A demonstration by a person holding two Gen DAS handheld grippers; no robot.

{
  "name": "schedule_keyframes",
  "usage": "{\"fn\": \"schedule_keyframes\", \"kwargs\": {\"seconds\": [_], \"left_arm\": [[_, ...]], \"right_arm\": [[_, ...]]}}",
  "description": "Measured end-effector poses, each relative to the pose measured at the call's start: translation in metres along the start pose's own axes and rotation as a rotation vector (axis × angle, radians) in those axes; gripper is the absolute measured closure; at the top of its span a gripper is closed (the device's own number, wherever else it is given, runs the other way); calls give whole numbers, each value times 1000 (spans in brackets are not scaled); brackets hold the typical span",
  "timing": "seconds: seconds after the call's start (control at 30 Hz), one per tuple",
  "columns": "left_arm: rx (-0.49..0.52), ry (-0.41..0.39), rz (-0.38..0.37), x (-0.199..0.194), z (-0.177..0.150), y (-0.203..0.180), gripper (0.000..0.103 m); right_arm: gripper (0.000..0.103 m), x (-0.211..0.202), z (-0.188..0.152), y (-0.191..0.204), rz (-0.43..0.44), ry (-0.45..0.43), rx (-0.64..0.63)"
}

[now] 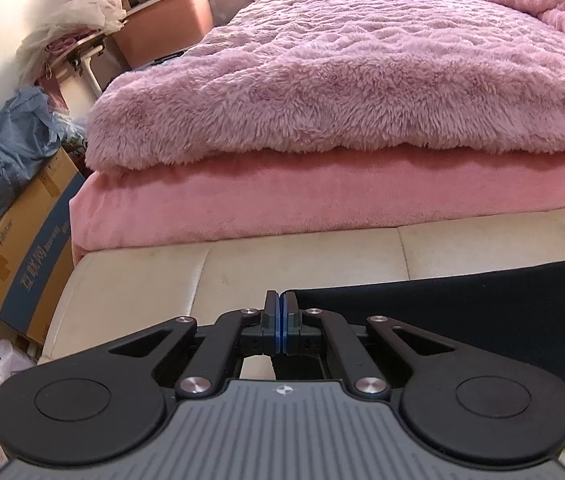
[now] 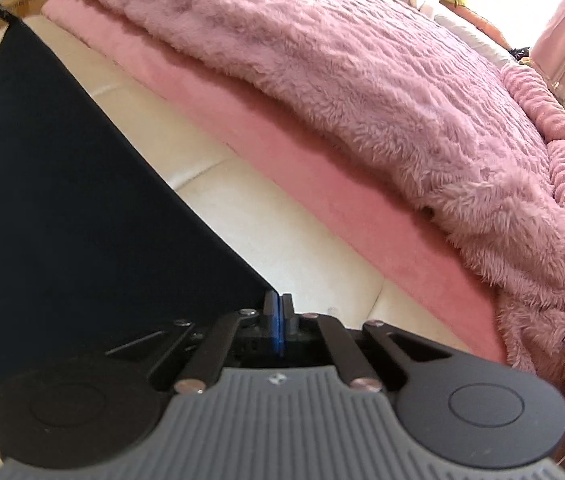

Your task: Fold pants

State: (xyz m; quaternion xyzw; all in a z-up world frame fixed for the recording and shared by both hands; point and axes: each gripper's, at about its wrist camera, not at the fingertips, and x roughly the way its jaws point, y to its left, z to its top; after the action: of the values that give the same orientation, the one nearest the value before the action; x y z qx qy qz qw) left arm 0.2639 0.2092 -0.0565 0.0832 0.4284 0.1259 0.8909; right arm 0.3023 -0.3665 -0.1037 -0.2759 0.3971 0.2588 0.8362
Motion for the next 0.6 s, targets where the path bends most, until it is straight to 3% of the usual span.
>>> {"fn": "schedule_keyframes", "kwargs": {"seconds": [0.17,0.3,0.33,0.4,0.47,0.53,0.6], "left_arm": [[41,26,17,23,-1,-9,103],[13,48,2,39,-7,-8,101],[-7,52,-1,41,-9,-6,96],[-80,32,-11,38,-13,5,90],[-178,10,-46,29,-18,21,87],[-273,-2,-87,18,-26,38,83],[-388,15,-148,10,-38,53,72]], "right_arm": [[103,23,1,-1,-10,17,49],[103,39,-2,2,-19,42,82],[103,40,-3,4,-34,37,88],[99,39,-4,9,-62,19,110],[77,30,-3,13,-101,-9,147],[77,19,-3,18,-115,-48,196],[77,6,-2,27,-106,-78,252]]}}
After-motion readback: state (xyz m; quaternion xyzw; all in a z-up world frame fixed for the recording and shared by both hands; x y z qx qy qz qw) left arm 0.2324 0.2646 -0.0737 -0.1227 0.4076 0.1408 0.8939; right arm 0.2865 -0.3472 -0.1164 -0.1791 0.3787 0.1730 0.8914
